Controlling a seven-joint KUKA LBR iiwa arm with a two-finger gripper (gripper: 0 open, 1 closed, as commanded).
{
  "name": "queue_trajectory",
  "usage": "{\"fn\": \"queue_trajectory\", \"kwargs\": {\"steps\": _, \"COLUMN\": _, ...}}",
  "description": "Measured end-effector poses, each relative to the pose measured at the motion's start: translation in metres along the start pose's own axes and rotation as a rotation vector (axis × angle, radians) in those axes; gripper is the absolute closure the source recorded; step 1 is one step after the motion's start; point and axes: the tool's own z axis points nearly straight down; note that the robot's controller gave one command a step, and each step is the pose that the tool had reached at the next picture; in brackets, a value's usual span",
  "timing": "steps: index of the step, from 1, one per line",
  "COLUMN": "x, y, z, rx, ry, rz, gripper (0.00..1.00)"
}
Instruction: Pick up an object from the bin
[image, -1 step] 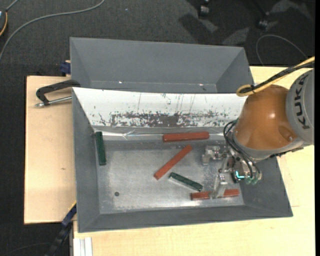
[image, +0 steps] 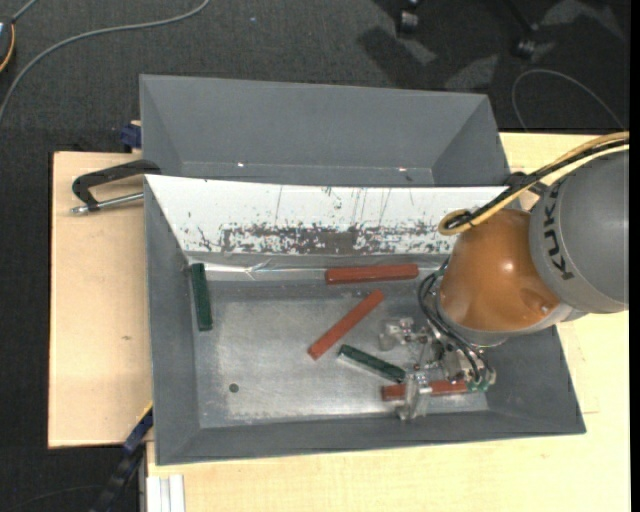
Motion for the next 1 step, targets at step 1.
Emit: {"fn": "queue_trajectory", "kwargs": {"steps": 1, "x": -0.0017, "y": -0.0008, "z": -0.0034, "rx": 0.002, "ry": -0.006, "rz": 0.000, "gripper": 1.00}}
